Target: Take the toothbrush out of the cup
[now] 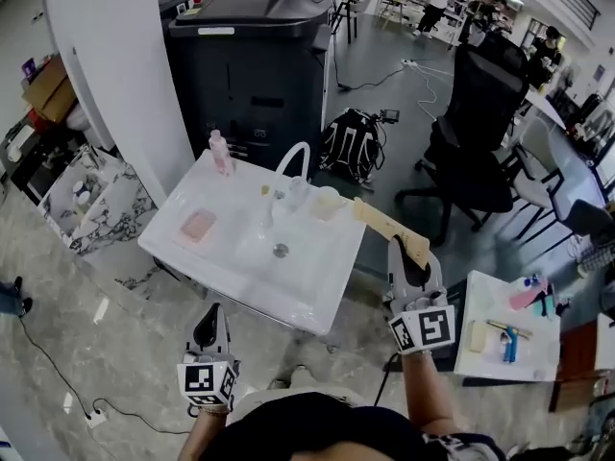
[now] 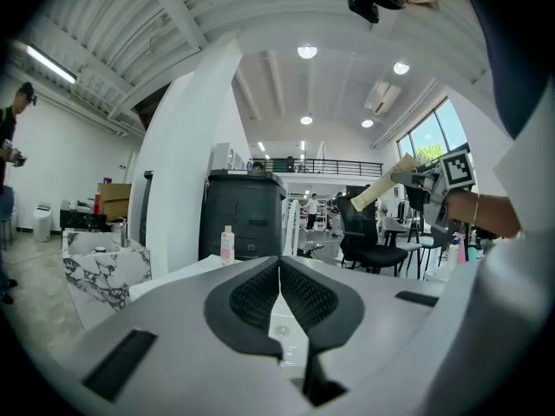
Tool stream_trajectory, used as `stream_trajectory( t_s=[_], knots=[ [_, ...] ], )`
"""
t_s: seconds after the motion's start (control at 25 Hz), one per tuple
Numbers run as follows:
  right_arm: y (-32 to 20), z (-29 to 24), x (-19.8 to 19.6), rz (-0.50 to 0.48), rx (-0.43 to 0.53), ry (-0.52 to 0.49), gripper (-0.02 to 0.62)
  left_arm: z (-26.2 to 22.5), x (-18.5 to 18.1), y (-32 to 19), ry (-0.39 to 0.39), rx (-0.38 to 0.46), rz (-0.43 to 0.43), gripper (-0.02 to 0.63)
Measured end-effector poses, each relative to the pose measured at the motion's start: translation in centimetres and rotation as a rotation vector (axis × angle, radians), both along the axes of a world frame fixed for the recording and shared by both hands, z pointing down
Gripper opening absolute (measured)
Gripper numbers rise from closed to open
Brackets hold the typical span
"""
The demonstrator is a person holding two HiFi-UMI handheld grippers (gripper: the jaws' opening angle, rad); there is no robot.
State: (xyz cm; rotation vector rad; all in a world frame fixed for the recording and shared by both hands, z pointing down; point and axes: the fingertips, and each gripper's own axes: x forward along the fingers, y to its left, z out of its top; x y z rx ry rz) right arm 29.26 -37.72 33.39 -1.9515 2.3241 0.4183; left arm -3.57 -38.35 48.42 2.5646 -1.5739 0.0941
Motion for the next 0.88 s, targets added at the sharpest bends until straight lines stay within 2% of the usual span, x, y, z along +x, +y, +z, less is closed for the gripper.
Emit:
stream_trajectory(
  t_s=[0.2, 0.52, 0.88],
  knots=[
    [3.0, 1.5, -2.3, 0.020, -0.028, 0.043, 0.034, -1.0, 0.4, -0.7, -0.027, 0.030, 0.042, 0.005],
    [5.5, 6.5, -2.0, 0.088, -0.131, -0.116, 0.034, -1.5, 0.7, -1.1, -0.054, 0.041, 0.081, 0.005],
    [6.2, 9.5, -2.1, 0.094, -0.209, -0.178, 0.034, -1.2, 1.2, -0.5, -0.053, 0.031, 0.091, 0.005]
  ],
)
